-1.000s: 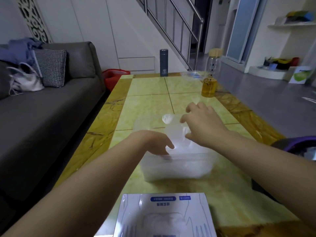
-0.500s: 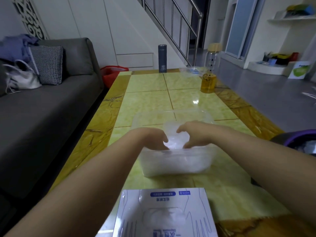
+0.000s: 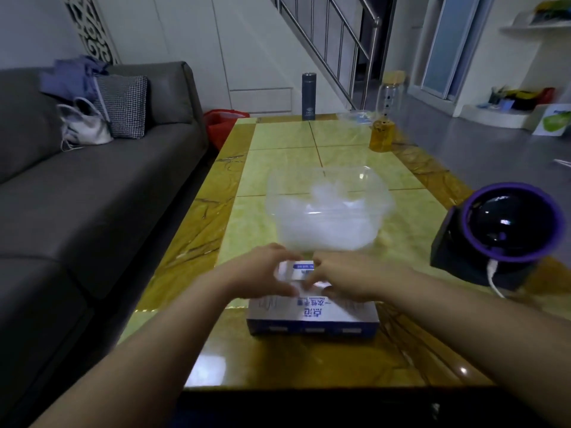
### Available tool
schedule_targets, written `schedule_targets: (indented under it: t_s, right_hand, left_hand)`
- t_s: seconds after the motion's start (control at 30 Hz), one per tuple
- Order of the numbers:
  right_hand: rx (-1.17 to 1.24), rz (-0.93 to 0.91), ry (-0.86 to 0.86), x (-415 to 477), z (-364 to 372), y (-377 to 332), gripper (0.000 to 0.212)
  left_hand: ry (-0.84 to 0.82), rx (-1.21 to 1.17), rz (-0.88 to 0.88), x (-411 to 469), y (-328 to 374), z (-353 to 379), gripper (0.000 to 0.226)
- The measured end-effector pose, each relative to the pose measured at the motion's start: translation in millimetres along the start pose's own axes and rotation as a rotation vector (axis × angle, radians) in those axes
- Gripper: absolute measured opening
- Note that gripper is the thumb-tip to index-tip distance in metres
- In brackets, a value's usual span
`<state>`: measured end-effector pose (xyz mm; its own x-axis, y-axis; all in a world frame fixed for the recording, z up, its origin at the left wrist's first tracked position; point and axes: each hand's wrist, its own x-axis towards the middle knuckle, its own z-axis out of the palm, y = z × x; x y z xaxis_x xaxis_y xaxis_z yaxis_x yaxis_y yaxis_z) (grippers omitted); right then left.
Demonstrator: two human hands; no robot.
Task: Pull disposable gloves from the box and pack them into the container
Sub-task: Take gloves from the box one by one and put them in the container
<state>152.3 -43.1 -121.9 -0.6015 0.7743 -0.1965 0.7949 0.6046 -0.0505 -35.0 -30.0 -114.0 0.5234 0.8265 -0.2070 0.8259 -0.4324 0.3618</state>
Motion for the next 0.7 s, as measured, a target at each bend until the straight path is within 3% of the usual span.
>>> schedule_targets:
  t_s: [0.1,0.3,0.4,0.7]
  right_hand:
    - [-0.063,0.040,0.041,1.9,15.4,-1.8,0.035]
    - [-0.029,0.140,0.147,15.2,30.7,-9.6,0.014]
    - [-0.036,0.085,0.145,7.8,19.2,-11.9,0.005]
    - [-0.335,-0.018,0.096,-14.7,-44.7,-17.9,0.018]
  left_hand:
    - [-0.110,0.039,-0.046,-11.9,-4.5,18.4,0.079]
    - [-0.113,0.047,-0.024,-16.0,-0.2,21.4,0.071]
    - [-0.113,0.036,-0.026,-18.2,-0.5,21.5,0.072]
    - [-0.106,0.058,-0.030,-15.5,-2.8,21.2,0.079]
